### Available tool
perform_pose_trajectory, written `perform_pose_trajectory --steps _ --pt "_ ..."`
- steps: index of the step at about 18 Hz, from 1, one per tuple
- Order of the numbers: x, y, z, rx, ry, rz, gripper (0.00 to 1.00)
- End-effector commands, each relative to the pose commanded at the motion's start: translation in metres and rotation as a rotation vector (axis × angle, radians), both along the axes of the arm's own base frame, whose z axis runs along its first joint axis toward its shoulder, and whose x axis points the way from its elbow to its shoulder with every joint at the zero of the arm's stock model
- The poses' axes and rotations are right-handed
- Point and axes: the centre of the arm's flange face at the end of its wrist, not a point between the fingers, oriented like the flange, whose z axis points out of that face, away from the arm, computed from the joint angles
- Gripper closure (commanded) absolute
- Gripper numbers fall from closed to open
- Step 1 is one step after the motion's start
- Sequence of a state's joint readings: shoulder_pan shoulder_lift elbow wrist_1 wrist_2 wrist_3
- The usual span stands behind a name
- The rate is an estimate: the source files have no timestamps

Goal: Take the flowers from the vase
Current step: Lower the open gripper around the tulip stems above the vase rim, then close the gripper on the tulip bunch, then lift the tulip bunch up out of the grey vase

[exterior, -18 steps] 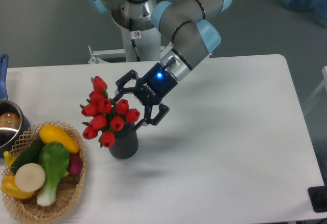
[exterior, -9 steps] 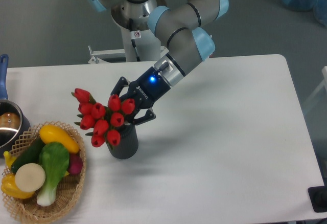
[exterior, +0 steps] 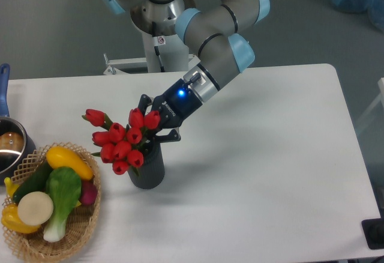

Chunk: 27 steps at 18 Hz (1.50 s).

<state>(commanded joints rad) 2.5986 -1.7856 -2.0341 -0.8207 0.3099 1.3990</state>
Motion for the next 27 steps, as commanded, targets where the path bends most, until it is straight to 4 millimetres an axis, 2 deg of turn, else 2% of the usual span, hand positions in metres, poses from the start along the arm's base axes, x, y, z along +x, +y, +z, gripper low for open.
perform_pose_trajectory --steps 10,19,27 --pt "-0.006 -0.007 0.018 0.046 -0.038 0.026 0.87" --pt "-0.027 -0.005 0.08 0.077 -0.173 0.081 0.85" --pt "-0.042 -0.012 0.106 0.102 -0.244 0.11 0.85"
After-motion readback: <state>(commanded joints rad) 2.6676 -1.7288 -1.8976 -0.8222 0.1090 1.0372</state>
